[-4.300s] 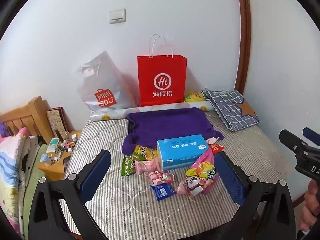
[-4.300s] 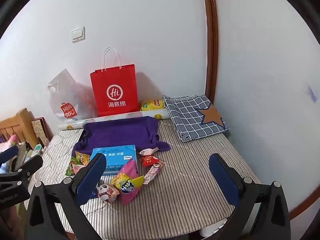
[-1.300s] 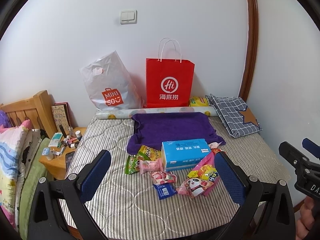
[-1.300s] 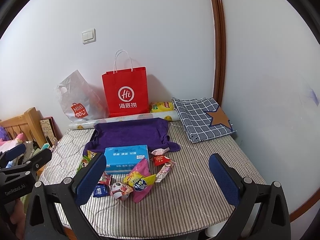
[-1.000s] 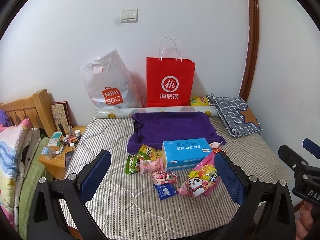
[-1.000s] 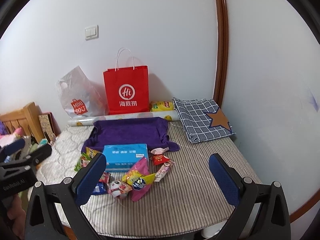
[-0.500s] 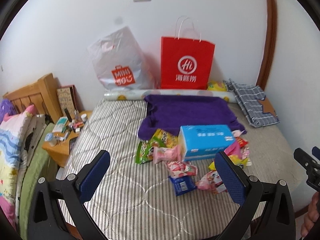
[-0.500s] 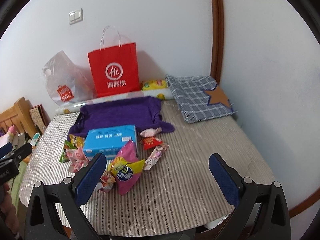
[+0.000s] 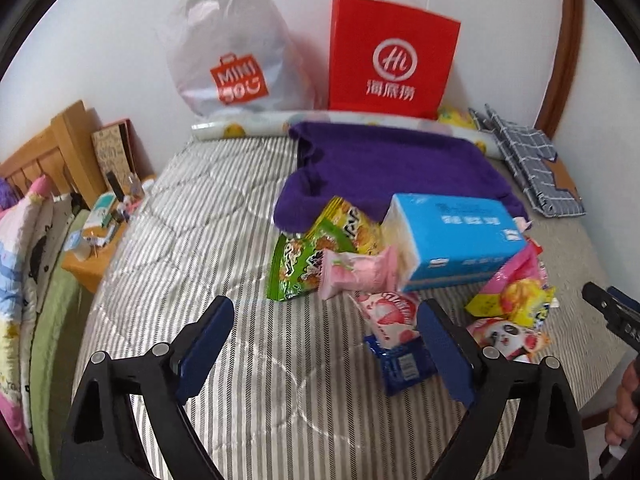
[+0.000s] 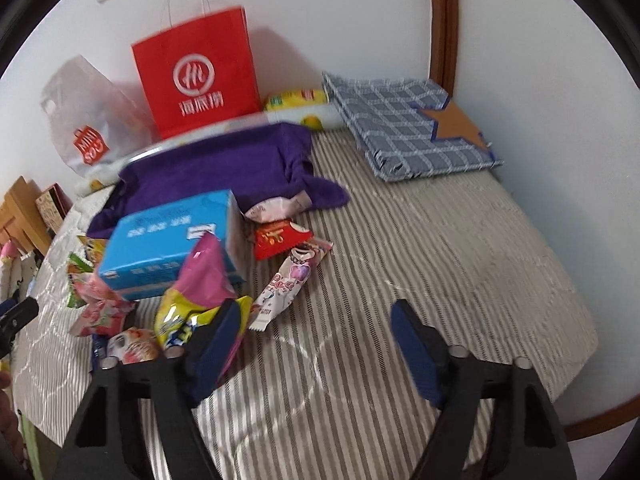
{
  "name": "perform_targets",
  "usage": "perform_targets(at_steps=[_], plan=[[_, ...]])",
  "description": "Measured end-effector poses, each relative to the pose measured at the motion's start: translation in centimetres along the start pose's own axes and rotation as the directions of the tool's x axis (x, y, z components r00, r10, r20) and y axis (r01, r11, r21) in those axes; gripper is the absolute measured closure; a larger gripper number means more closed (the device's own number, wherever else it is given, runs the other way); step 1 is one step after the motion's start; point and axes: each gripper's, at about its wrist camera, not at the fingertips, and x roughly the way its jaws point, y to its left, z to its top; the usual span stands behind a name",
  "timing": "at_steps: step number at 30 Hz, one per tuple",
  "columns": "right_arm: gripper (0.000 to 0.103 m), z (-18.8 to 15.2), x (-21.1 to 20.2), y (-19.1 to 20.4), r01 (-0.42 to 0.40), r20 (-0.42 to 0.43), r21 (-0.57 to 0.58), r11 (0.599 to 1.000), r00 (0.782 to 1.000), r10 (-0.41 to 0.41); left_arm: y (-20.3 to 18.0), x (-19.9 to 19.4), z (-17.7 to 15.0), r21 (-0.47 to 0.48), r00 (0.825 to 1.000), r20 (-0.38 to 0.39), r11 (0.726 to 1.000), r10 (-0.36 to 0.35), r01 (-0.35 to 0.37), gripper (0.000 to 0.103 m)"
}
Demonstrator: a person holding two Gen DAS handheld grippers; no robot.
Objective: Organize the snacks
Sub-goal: 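Reach the right tool to the pink Lotso candy stick and grasp it, then grasp the green chip bag with the left tool while the right tool holds the candy stick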
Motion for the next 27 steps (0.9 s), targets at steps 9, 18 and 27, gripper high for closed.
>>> perform_targets(at_steps=[9, 18, 27], plan=[[0.044, 2.4, 6.1, 0.2, -0.029, -0.075, 0.018, 0.999, 0.997, 0.03, 1.7, 2.3, 1.0, 0.01, 0.999, -0.038, 1.0, -0.026, 0.026, 0.01], [0.061, 3.4, 9.8, 0.1, -0.051, -0.152, 0.025, 0.998, 0.987, 0.054, 2.6, 3.2, 1.9, -0.004, 0.998, -0.055, 1.0, -0.029, 0.029, 0.01], [0.082, 1.8, 9.6, -1.8, -0.071, -0.194, 0.001, 0.997, 0.979, 0.07, 2.6, 4.2, 2.1, 0.006, 0.997, -0.076, 1.0, -0.026, 0.026, 0.01]])
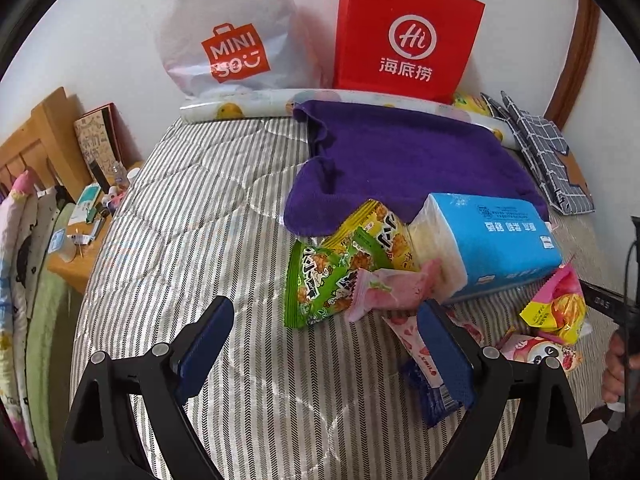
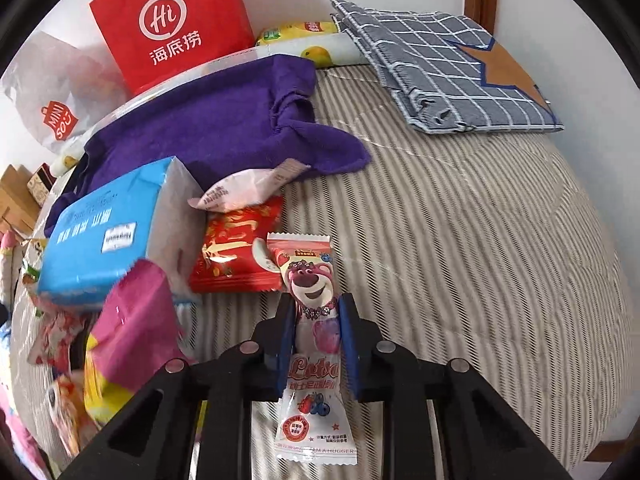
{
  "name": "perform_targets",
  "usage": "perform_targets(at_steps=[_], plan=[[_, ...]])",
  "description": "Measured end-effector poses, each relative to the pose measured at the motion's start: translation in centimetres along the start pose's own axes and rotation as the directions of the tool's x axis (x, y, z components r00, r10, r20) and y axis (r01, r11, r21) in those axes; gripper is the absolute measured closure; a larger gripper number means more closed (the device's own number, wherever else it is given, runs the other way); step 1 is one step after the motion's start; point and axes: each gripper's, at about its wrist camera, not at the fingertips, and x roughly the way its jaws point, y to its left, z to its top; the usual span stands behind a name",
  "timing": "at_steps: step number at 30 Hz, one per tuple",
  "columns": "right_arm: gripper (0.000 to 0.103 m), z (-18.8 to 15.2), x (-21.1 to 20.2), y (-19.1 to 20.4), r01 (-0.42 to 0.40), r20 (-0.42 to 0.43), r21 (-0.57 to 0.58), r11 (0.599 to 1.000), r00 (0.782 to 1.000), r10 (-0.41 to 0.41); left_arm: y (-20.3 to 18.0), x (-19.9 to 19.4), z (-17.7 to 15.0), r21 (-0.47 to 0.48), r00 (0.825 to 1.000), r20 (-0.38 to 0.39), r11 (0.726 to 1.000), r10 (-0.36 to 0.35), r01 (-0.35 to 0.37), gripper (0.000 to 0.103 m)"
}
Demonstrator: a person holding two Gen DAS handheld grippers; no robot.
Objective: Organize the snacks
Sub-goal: 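Grasp the green chip bag with the left tool while the right tool holds the candy stick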
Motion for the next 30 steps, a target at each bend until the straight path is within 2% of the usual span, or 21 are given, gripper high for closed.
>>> perform_targets(at_steps=[4, 10, 13, 16, 19, 22, 25, 30], plan=[[0.082, -1.3, 0.4, -0.5, -0.007, -0.001, -0.011, 1.0, 1.0, 0.007, 0.1, 0.5, -0.1, -0.007, 1.0, -0.01, 1.0, -0.016, 0.016, 0.01], [0.082, -2.0, 0.8, 0.4, 0.055, 0.065, -0.034, 0.998, 0.996, -0.053, 0.4, 0.8, 0.0, 0.008, 1.0, -0.008, 1.0, 0.009, -0.009, 0.013], [0.081, -2.1, 0.9, 0.5, 0.064, 0.097, -0.03, 0.997, 0.993, -0.061, 0.5, 1.1, 0.2, 0.012, 1.0, -0.008, 1.0, 0.005, -0.005, 0.014], [0.082, -2.5, 0.8, 0.5, 0.067, 0.129, -0.036, 0.997, 0.99, -0.062, 0.6, 1.7, 0.6, 0.02, 1.0, -0.014, 1.0, 0.009, -0.009, 0.02], [0.081, -2.8, 0.8, 0.6, 0.078, 0.157, -0.054, 0.996, 0.985, -0.069, 0.9, 2.2, 1.3, -0.002, 1.0, -0.019, 1.0, -0.007, 0.007, 0.021], [0.081, -2.8, 0.8, 0.4, 0.064, 0.162, -0.04, 0.997, 0.985, -0.057, 0.8, 2.6, 2.1, -0.006, 1.0, -0.009, 1.0, -0.026, 0.026, 0.021], [0.08, -2.8, 0.7, 0.1, 0.044, 0.163, -0.025, 0.999, 0.986, -0.039, 0.4, 4.0, 2.8, 0.008, 1.0, -0.026, 1.0, -0.011, 0.011, 0.021], [0.07, -2.8, 0.8, 0.3, 0.032, 0.159, -0.047, 0.998, 0.987, -0.024, 0.9, 6.8, 2.6, -0.035, 0.995, -0.085, 0.998, -0.047, 0.045, 0.021]])
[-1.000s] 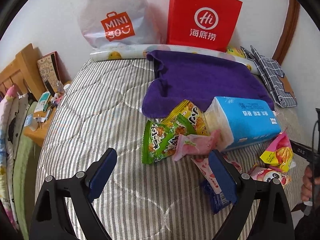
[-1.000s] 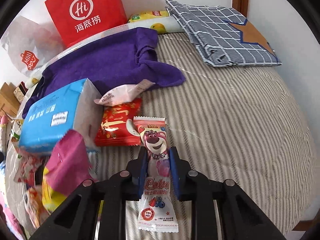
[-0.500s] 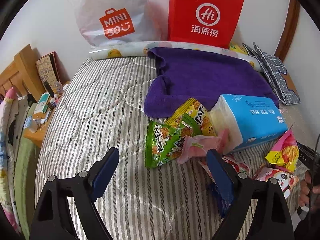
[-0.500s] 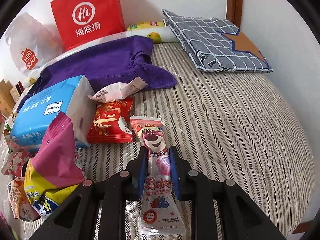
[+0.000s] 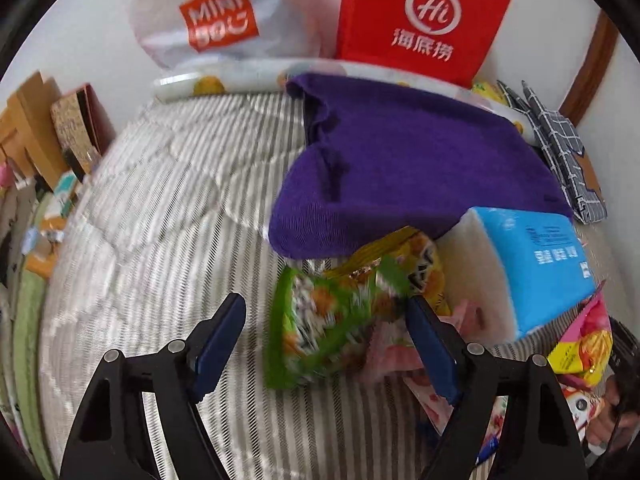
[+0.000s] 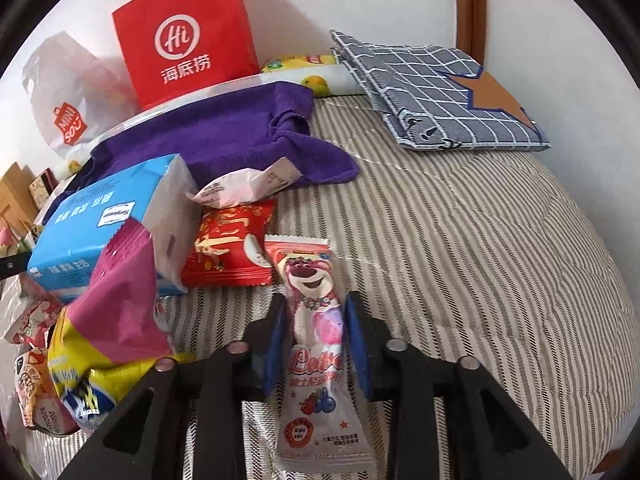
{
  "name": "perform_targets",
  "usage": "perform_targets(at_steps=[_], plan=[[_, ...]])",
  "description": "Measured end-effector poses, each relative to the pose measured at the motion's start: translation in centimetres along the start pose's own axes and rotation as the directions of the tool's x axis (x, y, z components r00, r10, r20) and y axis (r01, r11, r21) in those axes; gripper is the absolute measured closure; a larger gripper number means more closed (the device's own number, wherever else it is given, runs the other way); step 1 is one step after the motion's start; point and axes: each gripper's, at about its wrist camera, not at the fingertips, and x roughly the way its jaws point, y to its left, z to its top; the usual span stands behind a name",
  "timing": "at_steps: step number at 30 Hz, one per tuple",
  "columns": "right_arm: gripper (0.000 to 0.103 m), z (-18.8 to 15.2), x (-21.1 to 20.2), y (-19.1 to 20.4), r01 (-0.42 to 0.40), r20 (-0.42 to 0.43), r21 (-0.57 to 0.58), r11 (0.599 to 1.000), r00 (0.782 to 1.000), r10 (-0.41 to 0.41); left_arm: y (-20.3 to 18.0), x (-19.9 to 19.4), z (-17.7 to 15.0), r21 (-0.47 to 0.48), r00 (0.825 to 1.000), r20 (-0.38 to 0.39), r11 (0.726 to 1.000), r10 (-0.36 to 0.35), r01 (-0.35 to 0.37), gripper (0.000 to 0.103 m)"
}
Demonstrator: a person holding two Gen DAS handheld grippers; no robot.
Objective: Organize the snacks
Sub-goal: 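Grasp the green chip bag with the left tool while the right tool holds the candy stick, then carry both snacks over the purple towel with both tools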
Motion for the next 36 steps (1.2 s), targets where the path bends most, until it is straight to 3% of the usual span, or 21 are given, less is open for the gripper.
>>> perform_targets(at_steps=[4, 6, 8, 12, 14, 16, 22, 36], plan=[[0.068, 0.0, 0.1, 0.7, 0.023, -0.003, -0.028, 0.999, 1.0, -0.023, 0.3, 1.5, -0.3, -0.023, 0.999, -0.034, 0.999, -0.028, 0.027, 0.021], [0.067, 0.0, 0.1, 0.7, 0.018, -0.003, -0.026, 0.999, 1.0, -0.019, 0.6, 1.4, -0.3, -0.03, 0.998, -0.033, 0.998, -0.054, 0.053, 0.027], [0.067, 0.0, 0.1, 0.6, 0.013, -0.003, -0.021, 1.0, 1.0, -0.013, 0.8, 1.1, -0.2, -0.035, 0.997, -0.028, 0.997, -0.068, 0.067, 0.042], [0.068, 0.1, 0.0, 0.6, 0.02, -0.003, -0.027, 0.999, 1.0, -0.02, 1.2, 0.4, -0.3, -0.015, 0.996, -0.021, 0.997, -0.082, 0.082, 0.051], [0.074, 0.1, -0.1, 0.6, 0.037, -0.001, -0.029, 0.999, 0.999, -0.037, 1.5, -0.2, -0.4, -0.021, 0.996, -0.011, 0.996, -0.093, 0.092, 0.058], [0.081, 0.1, -0.2, 0.8, 0.058, 0.001, -0.037, 0.998, 0.998, -0.058, 1.9, -1.0, -0.7, -0.029, 0.994, -0.001, 0.994, -0.108, 0.108, 0.06], [0.085, -0.1, -1.2, 0.8, 0.03, -0.024, -0.012, 0.999, 0.999, -0.031, 2.1, -3.1, -1.7, -0.008, 0.994, 0.031, 0.994, -0.109, 0.11, 0.062], [0.085, 0.2, -7.3, 1.4, -0.001, 0.049, 0.006, 1.0, 0.999, 0.001, 1.4, -8.5, -3.8, 0.007, 0.986, 0.114, 0.992, -0.125, 0.125, 0.063]])
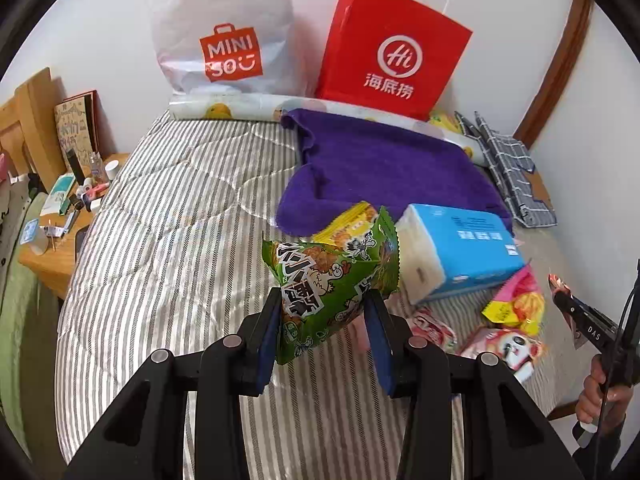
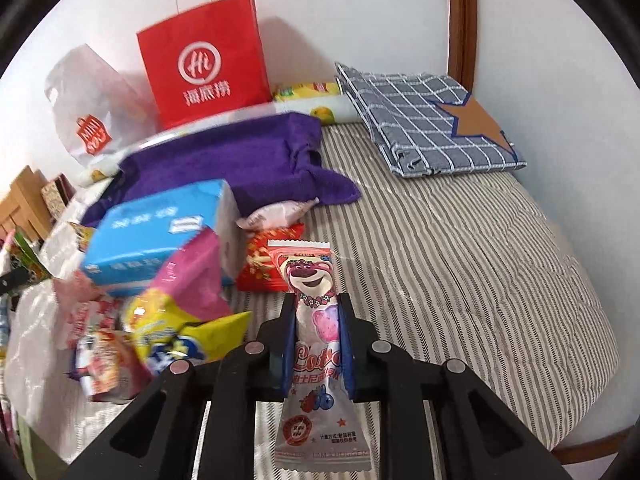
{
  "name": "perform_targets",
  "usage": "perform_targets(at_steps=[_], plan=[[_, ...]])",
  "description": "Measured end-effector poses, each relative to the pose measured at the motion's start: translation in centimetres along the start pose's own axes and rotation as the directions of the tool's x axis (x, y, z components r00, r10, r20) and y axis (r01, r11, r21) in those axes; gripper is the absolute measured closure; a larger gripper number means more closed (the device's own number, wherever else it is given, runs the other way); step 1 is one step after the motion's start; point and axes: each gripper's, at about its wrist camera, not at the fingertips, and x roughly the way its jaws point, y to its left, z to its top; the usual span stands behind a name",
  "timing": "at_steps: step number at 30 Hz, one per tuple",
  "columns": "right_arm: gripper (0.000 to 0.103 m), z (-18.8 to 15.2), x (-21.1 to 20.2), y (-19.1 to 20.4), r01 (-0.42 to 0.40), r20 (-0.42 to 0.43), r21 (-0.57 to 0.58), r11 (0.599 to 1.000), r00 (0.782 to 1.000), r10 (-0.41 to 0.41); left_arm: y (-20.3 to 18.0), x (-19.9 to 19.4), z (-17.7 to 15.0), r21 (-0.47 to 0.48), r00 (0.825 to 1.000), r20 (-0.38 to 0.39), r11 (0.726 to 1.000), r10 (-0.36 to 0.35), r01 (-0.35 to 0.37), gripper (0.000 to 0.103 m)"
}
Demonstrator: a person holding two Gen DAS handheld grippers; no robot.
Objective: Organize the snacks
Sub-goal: 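Carry both snacks over the purple towel with both tools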
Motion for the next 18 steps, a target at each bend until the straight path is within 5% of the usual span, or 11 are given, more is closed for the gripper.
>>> perform_targets(at_steps=[18], plan=[[0.085, 3.8, -5.9, 3.5, -0.088, 0.095, -0.054, 0.995, 0.991, 0.093, -5.4, -3.8, 1.9, 0.042, 0.994, 0.035, 0.994, -0.103, 0.101, 0.063]])
